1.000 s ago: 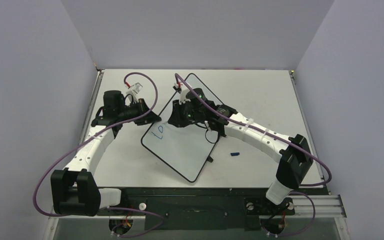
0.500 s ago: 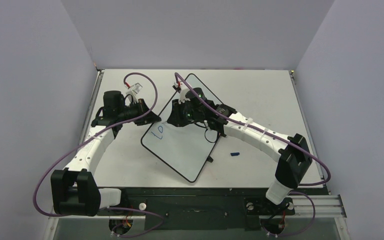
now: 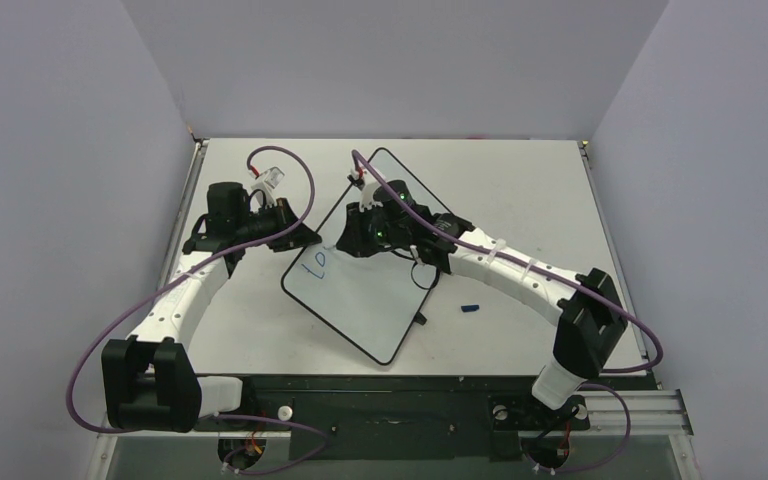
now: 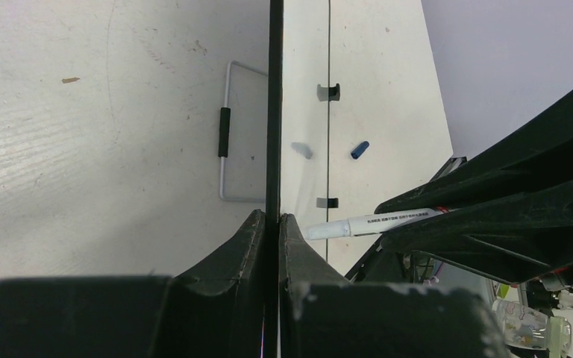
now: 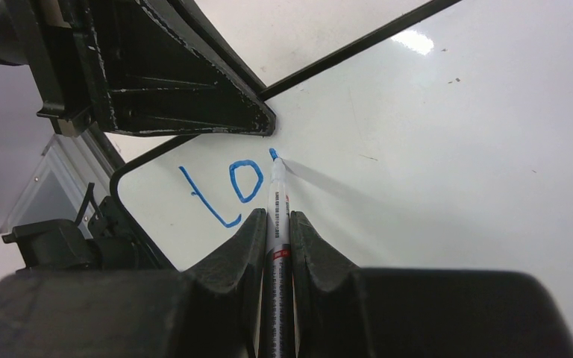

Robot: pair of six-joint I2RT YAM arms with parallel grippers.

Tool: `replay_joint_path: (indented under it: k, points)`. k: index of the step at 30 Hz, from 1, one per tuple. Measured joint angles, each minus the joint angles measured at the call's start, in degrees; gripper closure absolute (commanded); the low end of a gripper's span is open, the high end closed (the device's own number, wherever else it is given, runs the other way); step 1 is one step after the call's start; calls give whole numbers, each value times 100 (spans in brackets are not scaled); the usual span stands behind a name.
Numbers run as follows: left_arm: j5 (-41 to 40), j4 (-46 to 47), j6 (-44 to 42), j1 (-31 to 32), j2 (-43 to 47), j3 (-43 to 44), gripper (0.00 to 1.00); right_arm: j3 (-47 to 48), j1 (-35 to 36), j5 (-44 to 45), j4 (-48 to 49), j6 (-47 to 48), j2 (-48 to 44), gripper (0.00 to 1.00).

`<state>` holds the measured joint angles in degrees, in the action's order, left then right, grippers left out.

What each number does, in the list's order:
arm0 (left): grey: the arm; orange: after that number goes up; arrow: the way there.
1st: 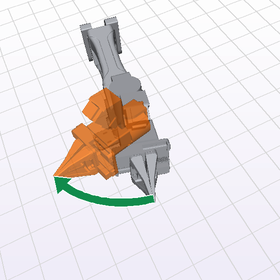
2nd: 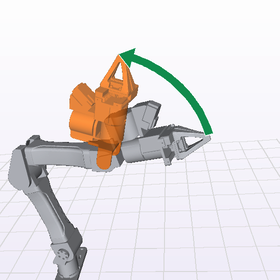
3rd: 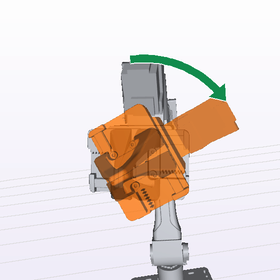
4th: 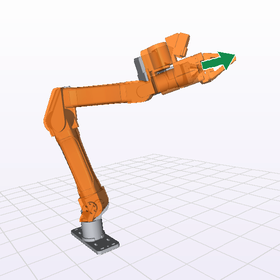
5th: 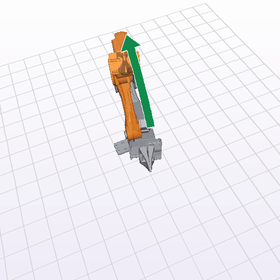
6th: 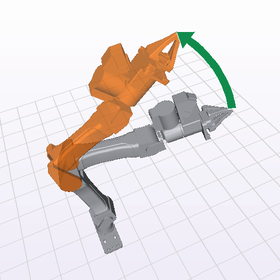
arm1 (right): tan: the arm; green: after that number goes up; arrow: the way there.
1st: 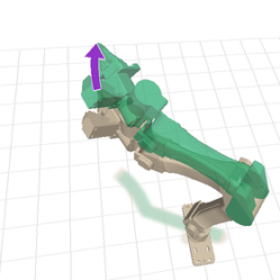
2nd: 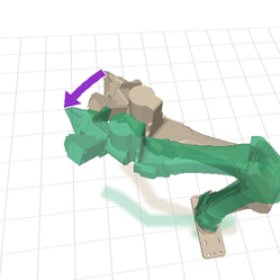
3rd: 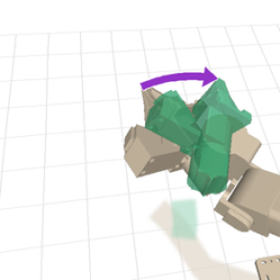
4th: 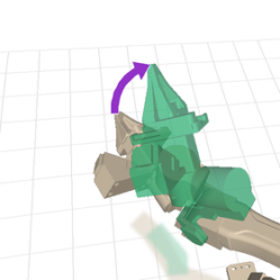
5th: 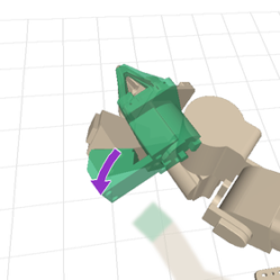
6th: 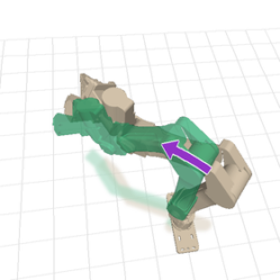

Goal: Write a sentence on the whiteboard

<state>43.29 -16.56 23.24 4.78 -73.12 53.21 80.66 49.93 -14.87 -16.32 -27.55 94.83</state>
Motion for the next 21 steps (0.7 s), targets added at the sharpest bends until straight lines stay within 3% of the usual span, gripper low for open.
replay_joint_path:
  k: [21]
  points:
    - [48,7,-13,0,17,-2,100,-74,-4,114,-203,98,-122,100]
